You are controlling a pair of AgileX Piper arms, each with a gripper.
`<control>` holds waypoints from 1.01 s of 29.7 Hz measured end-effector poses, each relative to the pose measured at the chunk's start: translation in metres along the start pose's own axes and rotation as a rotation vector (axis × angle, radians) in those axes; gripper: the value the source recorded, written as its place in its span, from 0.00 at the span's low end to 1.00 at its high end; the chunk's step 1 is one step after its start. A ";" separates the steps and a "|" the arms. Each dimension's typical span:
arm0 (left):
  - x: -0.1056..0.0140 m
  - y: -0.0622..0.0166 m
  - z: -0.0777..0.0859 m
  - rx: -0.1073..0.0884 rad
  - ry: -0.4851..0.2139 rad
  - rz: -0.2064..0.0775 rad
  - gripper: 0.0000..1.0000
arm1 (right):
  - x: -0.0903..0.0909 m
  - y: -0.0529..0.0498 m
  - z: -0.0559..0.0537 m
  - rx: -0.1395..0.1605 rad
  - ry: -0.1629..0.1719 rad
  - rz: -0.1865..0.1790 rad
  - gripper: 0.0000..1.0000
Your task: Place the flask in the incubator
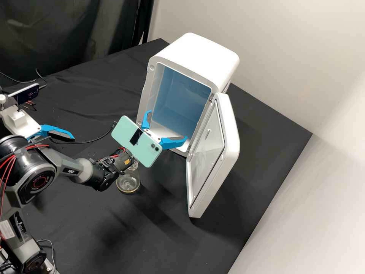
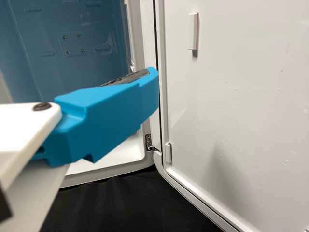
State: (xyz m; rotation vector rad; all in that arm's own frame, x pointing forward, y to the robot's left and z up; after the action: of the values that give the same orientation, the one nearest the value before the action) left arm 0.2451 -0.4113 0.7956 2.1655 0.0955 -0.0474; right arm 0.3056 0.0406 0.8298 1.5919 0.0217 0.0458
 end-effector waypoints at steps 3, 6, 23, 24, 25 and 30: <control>-0.007 -0.0027 -0.006 -0.011 0.012 -0.016 1.00 | 0.000 0.000 0.000 0.000 0.000 0.000 1.00; -0.013 -0.0058 -0.015 -0.014 0.031 -0.037 1.00 | 0.000 0.000 0.000 0.000 0.000 0.000 1.00; -0.022 -0.0249 -0.056 -0.059 0.182 -0.121 1.00 | 0.000 0.000 0.000 0.000 0.000 0.000 1.00; -0.023 -0.0256 -0.058 -0.061 0.187 -0.124 1.00 | 0.000 0.000 0.000 0.000 0.000 0.000 1.00; -0.023 -0.0263 -0.060 -0.062 0.192 -0.128 1.00 | 0.000 0.000 0.000 0.000 0.000 0.000 1.00; -0.027 -0.0253 -0.069 -0.067 0.229 -0.122 1.00 | 0.000 0.000 0.000 0.000 0.000 0.000 1.00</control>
State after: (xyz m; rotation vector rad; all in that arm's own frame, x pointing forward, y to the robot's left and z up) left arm 0.2162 -0.3410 0.8157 2.0892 0.3564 0.1326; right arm 0.3056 0.0406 0.8298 1.5919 0.0217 0.0458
